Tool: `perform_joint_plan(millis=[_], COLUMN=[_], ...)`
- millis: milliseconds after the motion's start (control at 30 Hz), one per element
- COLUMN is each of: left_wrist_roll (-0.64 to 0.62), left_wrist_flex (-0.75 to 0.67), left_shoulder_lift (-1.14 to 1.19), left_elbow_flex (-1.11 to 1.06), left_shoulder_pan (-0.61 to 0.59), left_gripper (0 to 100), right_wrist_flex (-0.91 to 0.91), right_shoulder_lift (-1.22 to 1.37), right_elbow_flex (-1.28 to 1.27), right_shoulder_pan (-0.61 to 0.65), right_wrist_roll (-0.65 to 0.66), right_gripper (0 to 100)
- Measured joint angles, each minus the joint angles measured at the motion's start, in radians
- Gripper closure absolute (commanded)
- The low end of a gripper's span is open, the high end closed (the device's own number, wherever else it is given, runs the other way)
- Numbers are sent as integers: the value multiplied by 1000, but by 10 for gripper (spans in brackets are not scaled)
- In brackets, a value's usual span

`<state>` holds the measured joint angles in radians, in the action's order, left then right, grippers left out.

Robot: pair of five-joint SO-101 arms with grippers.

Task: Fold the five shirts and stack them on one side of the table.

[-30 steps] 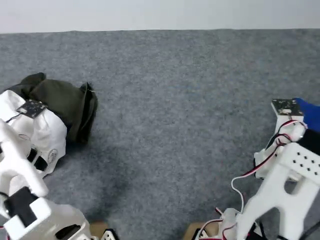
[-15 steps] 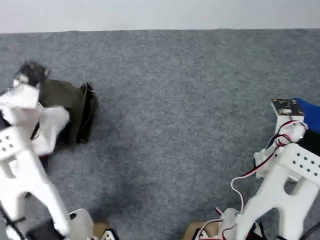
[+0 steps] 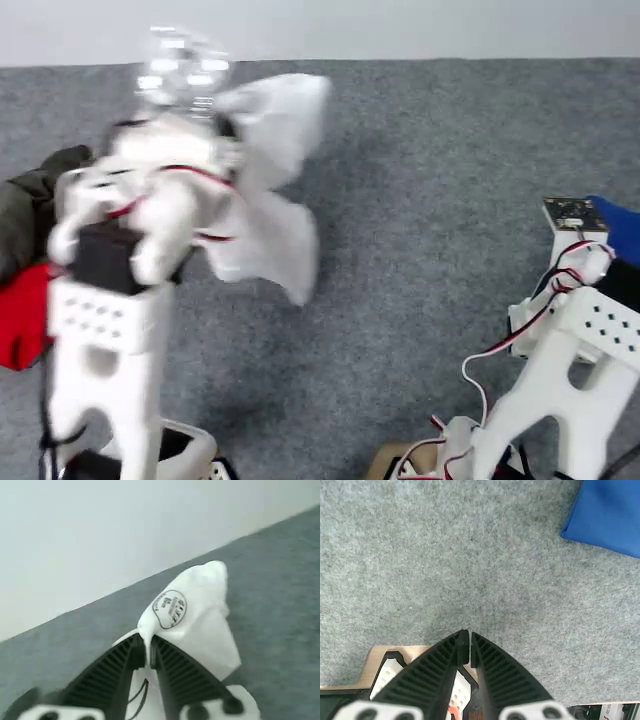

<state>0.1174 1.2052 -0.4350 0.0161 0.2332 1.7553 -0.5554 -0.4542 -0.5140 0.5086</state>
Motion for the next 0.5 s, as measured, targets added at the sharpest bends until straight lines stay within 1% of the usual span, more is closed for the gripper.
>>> perform_joint_plan(millis=[67, 167, 233, 300, 333, 400, 500], left_wrist_roll=[-37, -78, -87, -92, -92, -94, -92], left_wrist_flex=[-41, -127, -181, -193, -189, -135, 14], left_shoulder_lift=[94, 278, 423, 559, 617, 706, 766], left_elbow_flex=[0, 3, 32, 83, 118, 198, 348], left_shoulder_pan=[84, 153, 173, 193, 203, 207, 204], left_gripper=[995, 989, 947, 884, 856, 825, 816], right_wrist_flex=[0, 0, 0, 0, 0, 0, 0], right_shoulder_lift=[0, 0, 0, 0, 0, 0, 0], right_elbow_flex=[0, 0, 0, 0, 0, 0, 0], right_shoulder_pan=[0, 0, 0, 0, 0, 8, 64], right_wrist_roll=[0, 0, 0, 0, 0, 0, 0], right_gripper=[990, 990, 990, 990, 990, 990, 980])
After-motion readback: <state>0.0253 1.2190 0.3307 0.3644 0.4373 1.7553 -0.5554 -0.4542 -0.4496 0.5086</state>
